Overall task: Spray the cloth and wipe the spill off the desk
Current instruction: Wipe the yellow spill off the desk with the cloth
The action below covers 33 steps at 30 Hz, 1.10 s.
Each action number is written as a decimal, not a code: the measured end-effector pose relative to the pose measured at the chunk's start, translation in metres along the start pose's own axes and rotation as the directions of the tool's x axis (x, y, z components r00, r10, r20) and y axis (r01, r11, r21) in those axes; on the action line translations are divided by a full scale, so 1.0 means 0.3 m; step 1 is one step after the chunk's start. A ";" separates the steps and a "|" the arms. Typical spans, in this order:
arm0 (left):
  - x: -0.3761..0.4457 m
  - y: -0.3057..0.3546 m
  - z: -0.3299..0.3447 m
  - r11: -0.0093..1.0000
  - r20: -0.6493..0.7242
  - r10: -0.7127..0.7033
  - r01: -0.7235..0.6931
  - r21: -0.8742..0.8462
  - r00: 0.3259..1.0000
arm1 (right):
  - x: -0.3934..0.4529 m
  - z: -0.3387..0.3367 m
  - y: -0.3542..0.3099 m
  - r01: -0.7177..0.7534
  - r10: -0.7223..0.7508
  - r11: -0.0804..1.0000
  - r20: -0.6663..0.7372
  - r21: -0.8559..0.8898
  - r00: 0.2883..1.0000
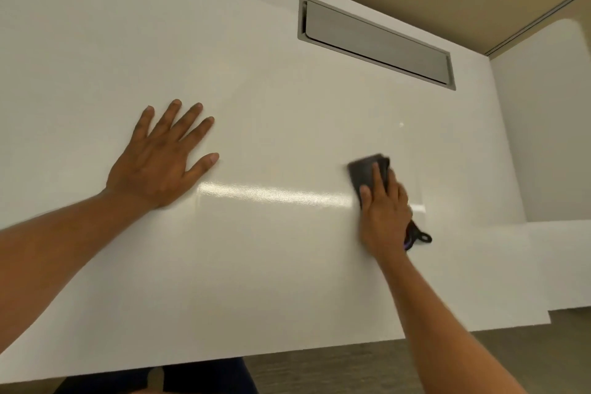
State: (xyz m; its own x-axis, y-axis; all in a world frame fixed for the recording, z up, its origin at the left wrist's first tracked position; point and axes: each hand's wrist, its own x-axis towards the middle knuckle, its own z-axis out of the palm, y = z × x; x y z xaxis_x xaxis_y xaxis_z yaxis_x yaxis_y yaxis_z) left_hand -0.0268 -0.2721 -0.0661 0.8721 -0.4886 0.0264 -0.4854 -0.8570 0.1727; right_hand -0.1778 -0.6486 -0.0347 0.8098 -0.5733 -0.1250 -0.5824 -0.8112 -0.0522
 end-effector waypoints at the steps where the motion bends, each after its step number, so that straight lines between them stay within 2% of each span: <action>1: 0.000 0.001 -0.002 1.000 -0.001 0.001 -0.001 0.000 1.000 | 0.091 -0.006 -0.030 -0.055 0.055 0.998 -0.017 0.018 0.998; 3: -0.002 0.000 -0.007 1.000 -0.003 0.009 -0.009 -0.001 1.000 | 0.207 -0.006 -0.138 -0.135 0.136 0.990 -0.032 0.038 0.990; 5: -0.003 -0.002 -0.012 1.000 -0.014 0.027 -0.027 0.002 1.000 | 0.210 0.011 -0.274 -0.099 0.099 0.995 -0.023 0.023 0.995; 7: -0.004 -0.004 -0.010 0.999 -0.038 0.043 -0.042 0.008 0.998 | 0.108 0.043 -0.396 0.046 -0.046 0.999 -0.030 -0.001 0.999; 10: -0.002 -0.002 -0.009 0.999 -0.066 0.050 -0.050 0.012 0.997 | -0.189 0.109 -0.484 0.271 -0.270 0.963 -0.029 0.006 0.962; 12: 0.000 -0.001 -0.004 0.998 -0.067 0.053 -0.052 0.019 0.996 | -0.397 0.151 -0.459 0.402 -0.402 0.915 -0.002 0.025 0.916; 14: 0.006 -0.003 -0.009 0.999 -0.041 0.052 -0.052 -0.003 0.998 | -0.547 0.169 -0.368 0.450 -0.450 0.893 0.041 0.013 0.892; 16: 0.005 0.002 -0.011 0.999 -0.046 0.047 -0.046 0.007 0.998 | -0.606 0.153 -0.238 0.406 -0.406 0.914 0.063 0.014 0.912; 19: 0.000 0.006 -0.016 0.999 -0.046 0.043 -0.043 0.005 0.998 | -0.514 0.097 -0.056 0.267 -0.267 0.964 0.047 0.005 0.963; 23: 0.002 0.010 -0.023 1.000 -0.036 0.030 -0.029 0.006 0.999 | -0.147 0.011 0.070 0.002 -0.002 1.000 0.009 0.010 1.000; 27: -0.002 0.017 -0.030 0.999 -0.029 0.026 -0.026 0.019 0.999 | 0.248 -0.029 -0.014 -0.143 0.146 0.988 -0.035 0.060 0.989; 30: -0.006 0.020 -0.038 0.999 -0.050 0.028 -0.026 0.029 0.998 | 0.412 -0.040 -0.183 -0.109 0.111 0.992 -0.020 0.061 0.994; 33: -0.009 0.020 -0.041 0.998 -0.078 0.041 -0.037 0.056 0.996 | 0.405 -0.030 -0.356 0.050 -0.049 0.998 -0.019 0.029 0.999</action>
State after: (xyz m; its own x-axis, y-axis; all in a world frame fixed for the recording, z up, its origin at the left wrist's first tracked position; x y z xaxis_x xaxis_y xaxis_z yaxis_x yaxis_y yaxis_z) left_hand -0.0313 -0.2738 -0.0532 0.8536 -0.5091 0.1103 -0.5198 -0.8464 0.1160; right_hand -0.0165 -0.6327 -0.0354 0.8386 -0.5348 -0.1035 -0.5433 -0.8351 -0.0867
